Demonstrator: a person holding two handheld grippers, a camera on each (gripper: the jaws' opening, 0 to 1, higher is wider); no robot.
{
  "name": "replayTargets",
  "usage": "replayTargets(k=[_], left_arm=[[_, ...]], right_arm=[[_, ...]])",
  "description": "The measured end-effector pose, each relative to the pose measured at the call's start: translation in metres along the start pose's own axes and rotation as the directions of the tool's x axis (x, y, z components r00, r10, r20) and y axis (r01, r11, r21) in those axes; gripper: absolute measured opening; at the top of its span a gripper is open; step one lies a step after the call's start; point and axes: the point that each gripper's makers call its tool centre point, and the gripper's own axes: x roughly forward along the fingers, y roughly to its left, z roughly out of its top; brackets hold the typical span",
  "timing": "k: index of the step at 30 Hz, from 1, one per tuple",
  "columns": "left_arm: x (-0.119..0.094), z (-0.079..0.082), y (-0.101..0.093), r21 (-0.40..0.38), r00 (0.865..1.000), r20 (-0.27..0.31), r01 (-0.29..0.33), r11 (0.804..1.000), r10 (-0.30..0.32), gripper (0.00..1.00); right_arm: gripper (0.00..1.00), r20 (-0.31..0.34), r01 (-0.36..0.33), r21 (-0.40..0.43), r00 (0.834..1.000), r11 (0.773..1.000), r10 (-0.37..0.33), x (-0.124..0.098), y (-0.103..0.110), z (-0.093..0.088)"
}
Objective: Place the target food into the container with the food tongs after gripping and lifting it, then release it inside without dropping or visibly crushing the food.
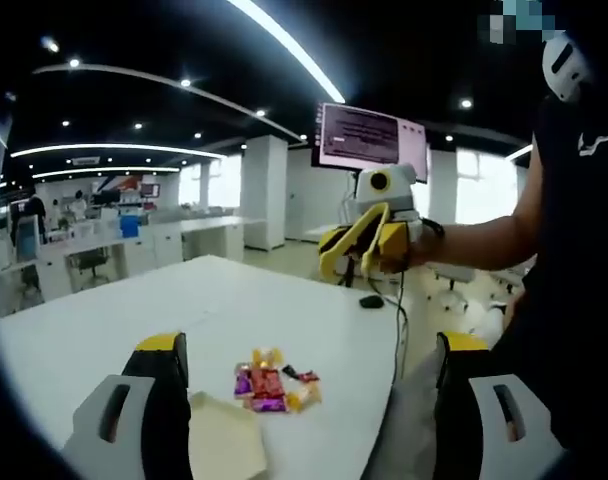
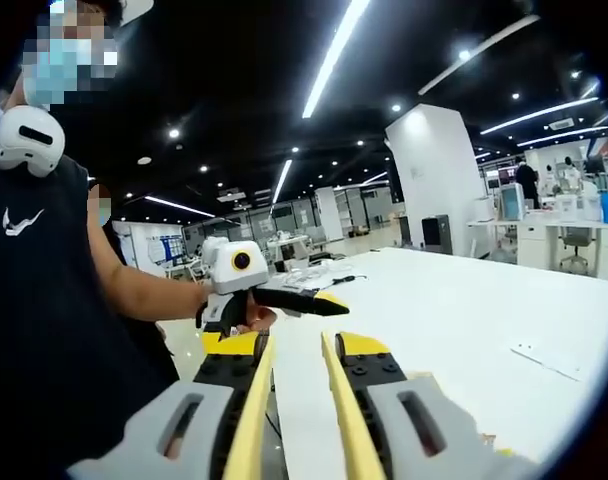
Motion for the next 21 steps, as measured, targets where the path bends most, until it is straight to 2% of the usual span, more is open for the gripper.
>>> replayTargets(k=[4,5,8,10,12,15,17,21], left_arm=[[-0.005,-0.014,0.010,-0.002,0.998,-0.007,-0.058,0.998,0.058,0.99],[-0.008,-0.022,0.015,0.011,0.996,-0.019,-0.093,0.996,0.093,0.99],[-0.012,-0.039,0.017,0.014,0.993,-0.030,-0.116,0.993,0.116,0.99],[-0.017,-0.051,0.022,0.042,0.988,-0.041,-0.150,0.988,0.152,0.99],[-0.021,-0.064,0.024,0.024,0.984,-0.059,-0.169,0.985,0.170,0.99],[-0.026,-0.082,0.019,-0.005,0.985,-0.067,-0.163,0.987,0.162,0.99],[-0.029,-0.102,0.016,-0.023,0.981,-0.113,-0.158,0.987,0.154,0.99],[-0.032,-0.121,0.013,-0.030,0.982,-0.119,-0.153,0.988,0.148,0.99]], right_arm=[[0.27,-0.021,0.023,-0.027,1.000,0.999,-0.024,-0.008,-0.005,-0.001],[0.27,-0.030,0.036,-0.034,0.999,0.999,-0.037,-0.011,-0.008,-0.002],[0.27,-0.061,0.066,-0.057,0.996,0.996,-0.070,-0.016,-0.014,-0.006],[0.27,-0.084,0.081,-0.060,0.993,0.995,-0.086,-0.019,-0.018,-0.010],[0.27,-0.100,0.090,-0.063,0.990,0.994,-0.096,-0.023,-0.021,-0.014],[0.27,-0.112,0.118,-0.102,0.985,0.988,-0.129,-0.030,-0.028,-0.020],[0.27,-0.123,0.138,-0.095,0.981,0.986,-0.149,-0.035,-0.032,-0.025],[0.27,-0.150,0.148,-0.099,0.975,0.984,-0.162,-0.041,-0.034,-0.032]])
